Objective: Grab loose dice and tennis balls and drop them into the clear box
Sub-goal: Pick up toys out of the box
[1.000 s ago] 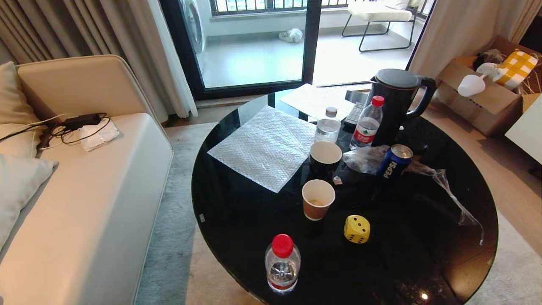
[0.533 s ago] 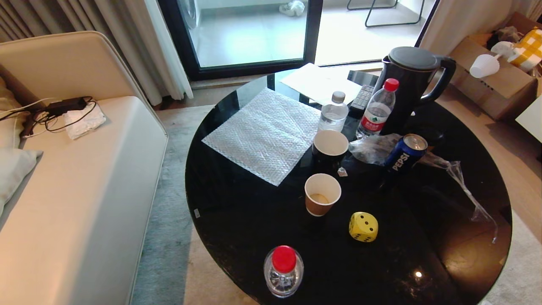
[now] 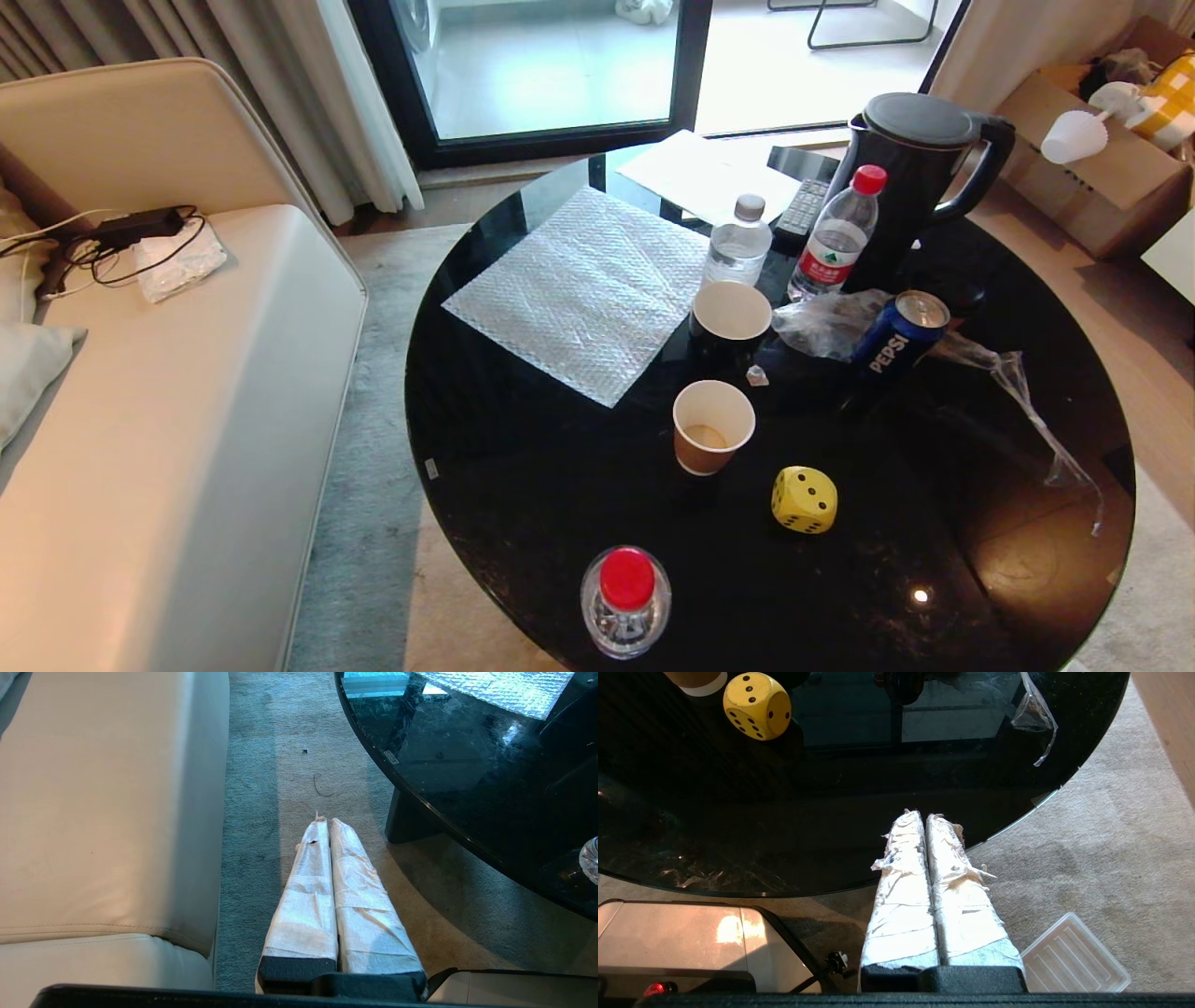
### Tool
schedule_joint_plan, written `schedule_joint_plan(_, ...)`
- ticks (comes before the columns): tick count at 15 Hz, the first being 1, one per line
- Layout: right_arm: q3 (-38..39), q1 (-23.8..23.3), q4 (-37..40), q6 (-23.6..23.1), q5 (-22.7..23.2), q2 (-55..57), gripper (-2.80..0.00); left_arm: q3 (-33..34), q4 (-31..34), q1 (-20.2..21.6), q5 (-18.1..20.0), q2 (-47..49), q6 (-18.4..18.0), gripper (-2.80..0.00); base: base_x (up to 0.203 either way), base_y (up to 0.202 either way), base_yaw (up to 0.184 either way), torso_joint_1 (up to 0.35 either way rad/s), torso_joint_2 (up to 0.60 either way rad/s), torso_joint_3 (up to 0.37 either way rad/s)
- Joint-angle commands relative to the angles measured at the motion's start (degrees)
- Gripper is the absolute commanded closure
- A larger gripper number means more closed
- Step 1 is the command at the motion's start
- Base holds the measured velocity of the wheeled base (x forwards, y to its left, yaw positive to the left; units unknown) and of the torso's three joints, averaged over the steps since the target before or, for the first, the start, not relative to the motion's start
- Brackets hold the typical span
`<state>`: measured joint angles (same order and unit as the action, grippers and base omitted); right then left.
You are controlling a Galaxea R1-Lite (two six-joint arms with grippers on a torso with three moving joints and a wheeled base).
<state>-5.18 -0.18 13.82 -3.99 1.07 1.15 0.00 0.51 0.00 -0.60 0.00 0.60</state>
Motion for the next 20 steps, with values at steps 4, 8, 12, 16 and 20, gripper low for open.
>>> schedule_joint_plan(4, -0.2, 0.0, 0.2, -0.1, 0.0, 0.0, 0.00, 0.0, 0.0, 0.0, 0.0, 0.0, 0.0, 0.00, 0.000, 0.000, 0.000, 0.000, 0.00, 0.000)
schedule_joint_plan(8, -0.2, 0.0, 0.2, -0.1, 0.0, 0.0, 0.00, 0.0, 0.0, 0.0, 0.0, 0.0, -0.1, 0.00, 0.000, 0.000, 0.000, 0.000, 0.00, 0.000)
schedule_joint_plan(12, -0.2, 0.0, 0.2, 0.0, 0.0, 0.0, 0.00, 0.0, 0.0, 0.0, 0.0, 0.0, 0.0, 0.00, 0.000, 0.000, 0.000, 0.000, 0.00, 0.000)
schedule_joint_plan(16, -0.2, 0.0, 0.2, 0.0, 0.0, 0.0, 0.00, 0.0, 0.0, 0.0, 0.0, 0.0, -0.1, 0.00, 0.000, 0.000, 0.000, 0.000, 0.00, 0.000)
schedule_joint_plan(20, -0.2, 0.0, 0.3, -0.1, 0.0, 0.0, 0.00, 0.1, 0.0, 0.0, 0.0, 0.0, 0.0, 0.00, 0.000, 0.000, 0.000, 0.000, 0.00, 0.000)
